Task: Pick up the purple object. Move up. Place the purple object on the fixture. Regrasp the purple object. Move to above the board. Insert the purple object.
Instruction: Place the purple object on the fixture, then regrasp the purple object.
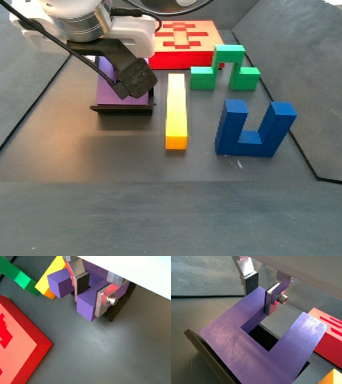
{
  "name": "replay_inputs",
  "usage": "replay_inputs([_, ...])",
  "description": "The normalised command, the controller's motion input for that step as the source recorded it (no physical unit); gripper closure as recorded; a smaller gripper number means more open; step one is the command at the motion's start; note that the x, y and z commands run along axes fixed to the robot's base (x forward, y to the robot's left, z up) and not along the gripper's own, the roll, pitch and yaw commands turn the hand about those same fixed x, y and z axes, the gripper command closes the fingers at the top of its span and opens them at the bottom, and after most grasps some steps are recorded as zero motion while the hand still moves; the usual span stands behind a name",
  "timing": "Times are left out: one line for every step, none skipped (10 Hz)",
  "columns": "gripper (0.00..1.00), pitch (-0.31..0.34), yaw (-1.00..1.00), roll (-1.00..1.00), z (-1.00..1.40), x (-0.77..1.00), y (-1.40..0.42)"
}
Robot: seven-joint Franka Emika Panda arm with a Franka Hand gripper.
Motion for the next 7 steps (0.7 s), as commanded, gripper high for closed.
replay_inputs([1.0, 0.0, 0.0, 0.01, 0.0, 0.0, 0.0])
replay_inputs([0.0, 0.0, 0.0, 0.0, 0.0, 0.0, 0.0])
replay_inputs([0.0, -0.003, 0.11, 0.04, -0.05, 0.23, 0.0])
replay_inputs([0.0, -0.117, 0.09, 0.29, 0.0, 0.23, 0.0])
replay_inputs([0.0, -0.103, 0.05, 0.46, 0.03, 0.19, 0.01])
replay_inputs([0.0, -0.051, 0.0, 0.51, 0.05, 0.0, 0.0])
replay_inputs([0.0, 0.0, 0.0, 0.53, 0.11, -0.06, 0.0])
